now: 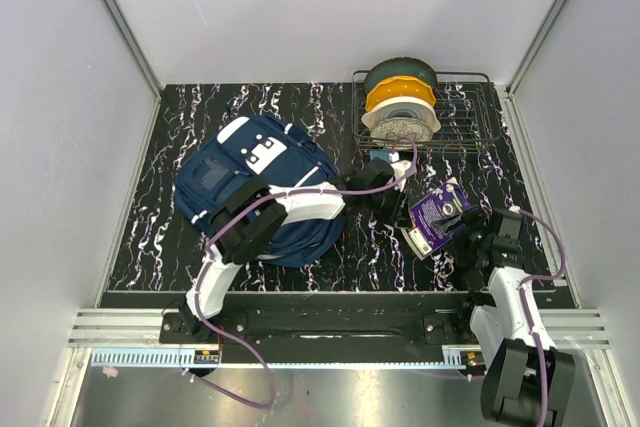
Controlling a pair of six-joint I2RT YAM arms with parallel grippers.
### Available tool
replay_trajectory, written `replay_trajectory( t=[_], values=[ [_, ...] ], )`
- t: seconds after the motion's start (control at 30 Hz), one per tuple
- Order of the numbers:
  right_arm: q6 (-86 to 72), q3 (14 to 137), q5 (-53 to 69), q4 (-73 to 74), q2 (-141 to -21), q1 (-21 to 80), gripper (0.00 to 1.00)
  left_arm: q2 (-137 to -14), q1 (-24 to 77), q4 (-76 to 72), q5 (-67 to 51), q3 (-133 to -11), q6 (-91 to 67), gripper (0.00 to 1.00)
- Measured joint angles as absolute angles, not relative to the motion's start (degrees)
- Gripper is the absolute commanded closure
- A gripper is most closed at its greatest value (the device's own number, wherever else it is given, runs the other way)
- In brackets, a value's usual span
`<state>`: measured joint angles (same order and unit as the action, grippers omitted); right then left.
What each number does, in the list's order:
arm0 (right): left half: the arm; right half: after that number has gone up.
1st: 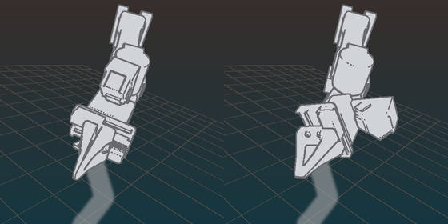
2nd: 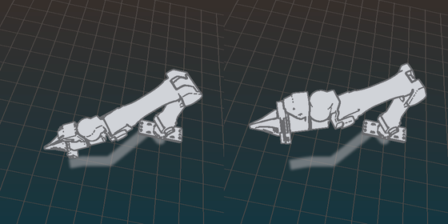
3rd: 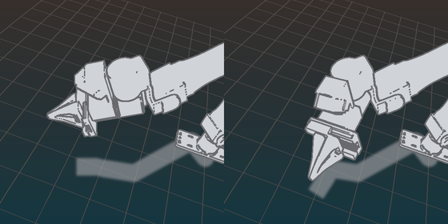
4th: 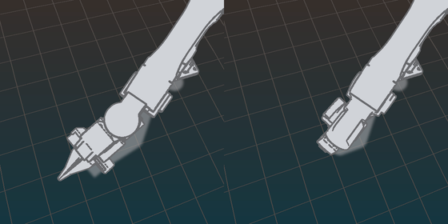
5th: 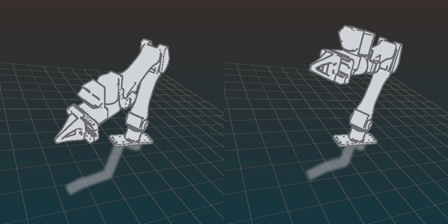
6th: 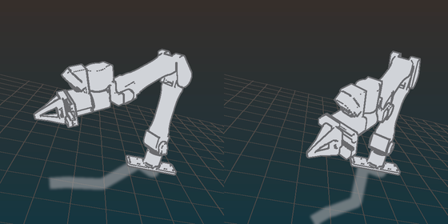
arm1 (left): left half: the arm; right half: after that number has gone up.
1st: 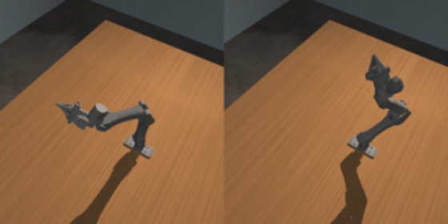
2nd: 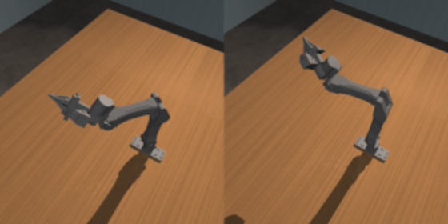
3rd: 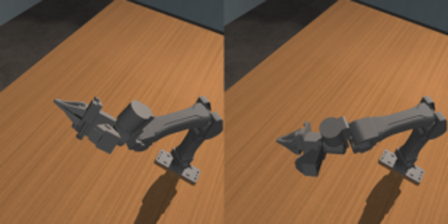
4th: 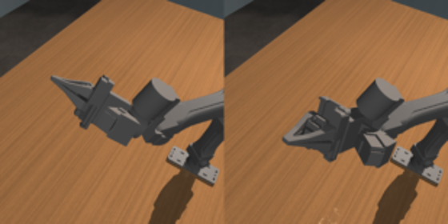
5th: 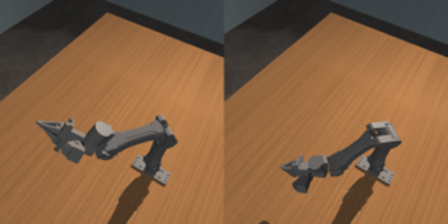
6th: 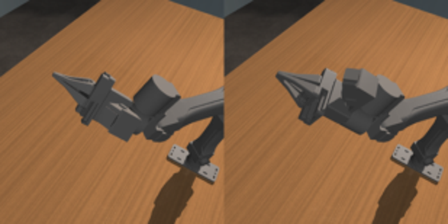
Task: Pack the student bag
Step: Pick up the book from the center of the board.
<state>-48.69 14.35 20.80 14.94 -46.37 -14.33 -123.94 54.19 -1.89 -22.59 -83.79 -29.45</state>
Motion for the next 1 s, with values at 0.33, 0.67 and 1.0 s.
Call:
replay_trajectory(
  t=[0.33, 0.67, 1.0],
  values=[
    [-48.7, 17.1, 25.3, 22.9, -35.9, -14.2, 0.15, -111.6, 54.1, 4.9, -21.2, -81.3, -30.7, 1.00],
    [-52.3, 18.7, 37.5, 21.7, -25.3, -14.2, 0.09, -101.0, 48.2, 5.0, -21.3, -74.7, -33.3, 1.00],
    [-55.8, 19.5, 45.5, 11.0, -29.9, -14.2, 0.07, -94.6, 48.0, 4.1, -24.0, -71.6, -35.0, 1.00]
  ],
)
